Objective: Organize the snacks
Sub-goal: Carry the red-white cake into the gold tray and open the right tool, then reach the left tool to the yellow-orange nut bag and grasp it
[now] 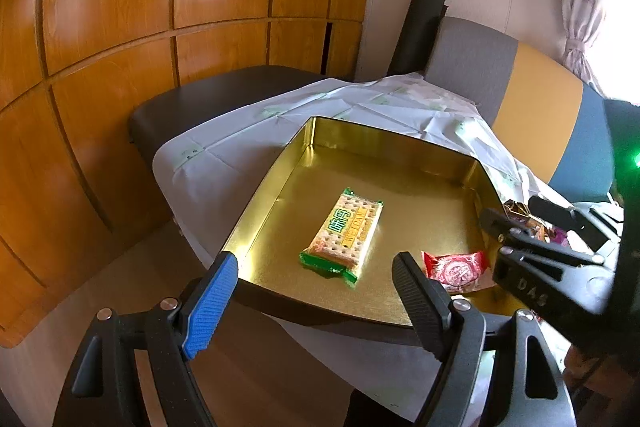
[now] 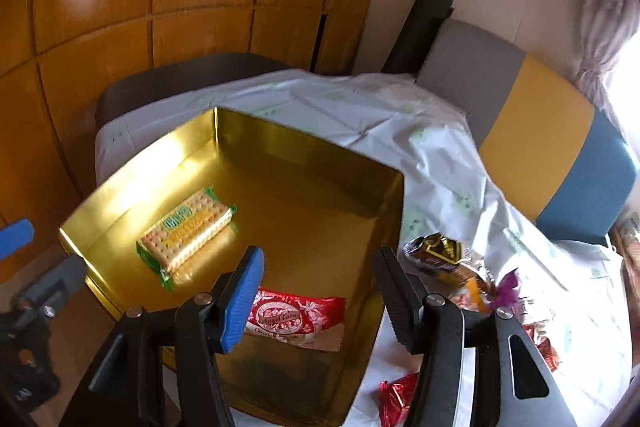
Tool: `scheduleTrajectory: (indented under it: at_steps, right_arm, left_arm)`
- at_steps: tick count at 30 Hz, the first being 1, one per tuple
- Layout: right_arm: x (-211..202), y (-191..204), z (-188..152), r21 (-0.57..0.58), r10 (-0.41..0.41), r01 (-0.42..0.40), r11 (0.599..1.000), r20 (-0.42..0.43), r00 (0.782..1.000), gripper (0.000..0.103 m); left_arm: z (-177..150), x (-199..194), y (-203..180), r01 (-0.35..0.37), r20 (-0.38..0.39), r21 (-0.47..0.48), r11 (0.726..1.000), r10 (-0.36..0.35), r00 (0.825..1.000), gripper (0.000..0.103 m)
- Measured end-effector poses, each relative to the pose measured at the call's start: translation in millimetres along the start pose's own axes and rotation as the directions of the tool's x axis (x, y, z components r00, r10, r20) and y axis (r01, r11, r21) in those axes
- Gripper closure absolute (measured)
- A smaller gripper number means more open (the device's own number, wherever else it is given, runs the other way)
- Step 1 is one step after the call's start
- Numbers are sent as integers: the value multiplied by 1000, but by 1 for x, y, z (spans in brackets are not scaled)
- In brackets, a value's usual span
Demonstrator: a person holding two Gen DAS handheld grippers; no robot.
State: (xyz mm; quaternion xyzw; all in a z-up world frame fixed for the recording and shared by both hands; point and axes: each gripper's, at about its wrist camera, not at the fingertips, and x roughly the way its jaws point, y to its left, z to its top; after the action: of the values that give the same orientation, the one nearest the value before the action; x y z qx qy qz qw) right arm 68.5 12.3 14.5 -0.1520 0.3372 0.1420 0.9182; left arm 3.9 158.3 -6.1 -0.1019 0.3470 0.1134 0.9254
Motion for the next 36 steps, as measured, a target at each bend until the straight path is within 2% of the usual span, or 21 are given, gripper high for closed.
scheduleTrajectory:
  at_steps: [6,17,36]
  right_arm:
    - [-22,-4,2,10,-24,24,1000,58,998,38]
    - [-43,-16,1,48,-42,38,998,93,995,36]
    - [-55,-59,-18,117,-91,80,990,84,992,32]
  left_arm:
    - [-1,-9,-8,9,10,23,1000,-9,1000,22]
    - [-3,-23,-22,25,23,60,998,-26,999,22]
    - [-6,-33,-63,84,19,167,982,-88,996,22]
